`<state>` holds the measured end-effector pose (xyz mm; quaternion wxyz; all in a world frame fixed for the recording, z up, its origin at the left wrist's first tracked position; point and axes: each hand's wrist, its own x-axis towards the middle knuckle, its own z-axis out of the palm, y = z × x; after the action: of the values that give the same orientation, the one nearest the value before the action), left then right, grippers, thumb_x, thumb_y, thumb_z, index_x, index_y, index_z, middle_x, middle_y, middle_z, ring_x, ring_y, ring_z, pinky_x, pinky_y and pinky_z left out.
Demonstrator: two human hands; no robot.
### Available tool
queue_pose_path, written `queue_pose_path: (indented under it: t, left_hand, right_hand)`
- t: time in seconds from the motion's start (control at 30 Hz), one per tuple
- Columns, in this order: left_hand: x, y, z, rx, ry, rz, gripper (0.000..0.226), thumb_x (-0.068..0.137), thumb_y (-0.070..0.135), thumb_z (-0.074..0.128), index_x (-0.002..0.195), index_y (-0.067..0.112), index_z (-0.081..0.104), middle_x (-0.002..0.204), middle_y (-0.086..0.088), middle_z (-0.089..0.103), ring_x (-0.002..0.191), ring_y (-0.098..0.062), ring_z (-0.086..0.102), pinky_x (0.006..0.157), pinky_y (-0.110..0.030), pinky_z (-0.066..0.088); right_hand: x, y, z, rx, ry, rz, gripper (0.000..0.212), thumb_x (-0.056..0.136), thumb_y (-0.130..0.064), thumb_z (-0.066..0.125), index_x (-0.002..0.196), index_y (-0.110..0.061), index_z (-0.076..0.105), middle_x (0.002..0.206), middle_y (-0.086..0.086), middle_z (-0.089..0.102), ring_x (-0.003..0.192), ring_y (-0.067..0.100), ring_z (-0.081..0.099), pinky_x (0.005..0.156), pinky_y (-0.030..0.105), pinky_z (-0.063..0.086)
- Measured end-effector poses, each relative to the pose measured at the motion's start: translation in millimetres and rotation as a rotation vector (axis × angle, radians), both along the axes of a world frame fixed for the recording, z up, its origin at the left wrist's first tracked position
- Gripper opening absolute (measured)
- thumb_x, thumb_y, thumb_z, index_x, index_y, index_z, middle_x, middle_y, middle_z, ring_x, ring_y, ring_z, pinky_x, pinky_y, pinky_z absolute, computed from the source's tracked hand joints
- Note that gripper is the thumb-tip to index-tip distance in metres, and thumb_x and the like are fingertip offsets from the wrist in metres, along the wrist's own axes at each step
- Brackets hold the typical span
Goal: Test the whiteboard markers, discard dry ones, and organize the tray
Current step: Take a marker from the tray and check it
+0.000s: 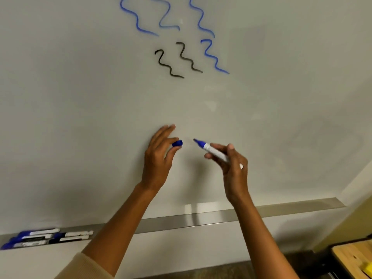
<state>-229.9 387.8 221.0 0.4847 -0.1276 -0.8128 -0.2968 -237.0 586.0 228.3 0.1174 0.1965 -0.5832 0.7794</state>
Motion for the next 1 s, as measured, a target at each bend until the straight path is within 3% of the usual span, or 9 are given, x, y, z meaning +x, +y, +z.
queue_pose_path:
  t: [0.2,0.33,0.5,0.6,0.7,0.83,1.0]
  left_hand:
    - [29.4,6.0,-55.4,0.086,-0.166,-0.049,0.03,0.086,0.014,0.07,0.116,0.008,0.067,0.123,0.0,0.064,0.117,-0.016,0.059,0.098,-0.033,0.052]
    - [43.1,8.4,-80.8,0.067,-0.284,-0.027,0.025,0.089,0.016,0.068,0.113,0.01,0.069,0.108,-0.003,0.07,0.101,-0.014,0.064,0.089,-0.032,0.055]
    - [55.9,11.4,-100.5,0.041,-0.499,-0.133,0.021,0.087,0.017,0.068,0.106,0.009,0.072,0.094,-0.003,0.071,0.086,-0.01,0.063,0.077,-0.02,0.053]
    - [63.5,16.7,-107.3,0.147,-0.685,-0.221,0.019,0.089,0.015,0.069,0.108,0.012,0.07,0.094,0.002,0.068,0.085,-0.013,0.063,0.076,-0.022,0.055]
    - [68.9,32.1,-110.1,0.271,-0.812,-0.273,0.021,0.09,0.022,0.069,0.109,0.013,0.07,0.094,0.003,0.069,0.087,-0.013,0.064,0.079,-0.023,0.056]
    - [70.6,46.9,-114.8,0.43,-0.914,-0.323,0.018,0.089,0.025,0.07,0.105,0.016,0.07,0.094,0.003,0.07,0.088,-0.016,0.067,0.074,-0.029,0.06]
    - [73.3,47.1,-119.5,0.52,-0.972,-0.321,0.011,0.091,0.021,0.067,0.094,0.01,0.066,0.081,0.001,0.068,0.072,-0.021,0.069,0.073,-0.029,0.06]
  right_hand:
    - [17.0,-0.8,-52.9,0.082,-0.148,0.092,0.048,0.101,-0.043,0.037,0.093,-0.026,0.08,0.087,0.013,0.077,0.103,0.033,0.069,0.108,0.059,0.041]
    - [20.4,0.4,-75.8,0.162,-0.188,0.161,0.047,0.105,-0.038,0.037,0.094,-0.02,0.079,0.084,0.011,0.077,0.099,0.027,0.071,0.108,0.055,0.042]
    - [16.6,10.1,-97.7,0.255,-0.314,0.273,0.047,0.107,-0.027,0.037,0.092,-0.011,0.079,0.084,0.012,0.076,0.095,0.024,0.071,0.1,0.041,0.051]
    - [11.3,15.2,-112.4,0.174,-0.495,0.324,0.042,0.105,-0.025,0.044,0.093,-0.002,0.076,0.083,0.015,0.073,0.081,0.027,0.069,0.087,0.035,0.056]
    - [12.1,14.0,-129.2,0.093,-0.66,0.393,0.037,0.102,-0.026,0.049,0.084,-0.003,0.071,0.077,0.016,0.066,0.076,0.026,0.063,0.088,0.044,0.052]
    - [22.4,6.5,-142.3,0.003,-0.756,0.454,0.038,0.102,-0.024,0.047,0.075,-0.006,0.067,0.07,0.016,0.06,0.069,0.022,0.06,0.082,0.042,0.053]
    - [23.4,0.7,-150.9,0.015,-0.775,0.426,0.034,0.103,-0.022,0.046,0.081,-0.001,0.06,0.063,0.012,0.057,0.068,0.024,0.061,0.08,0.042,0.056]
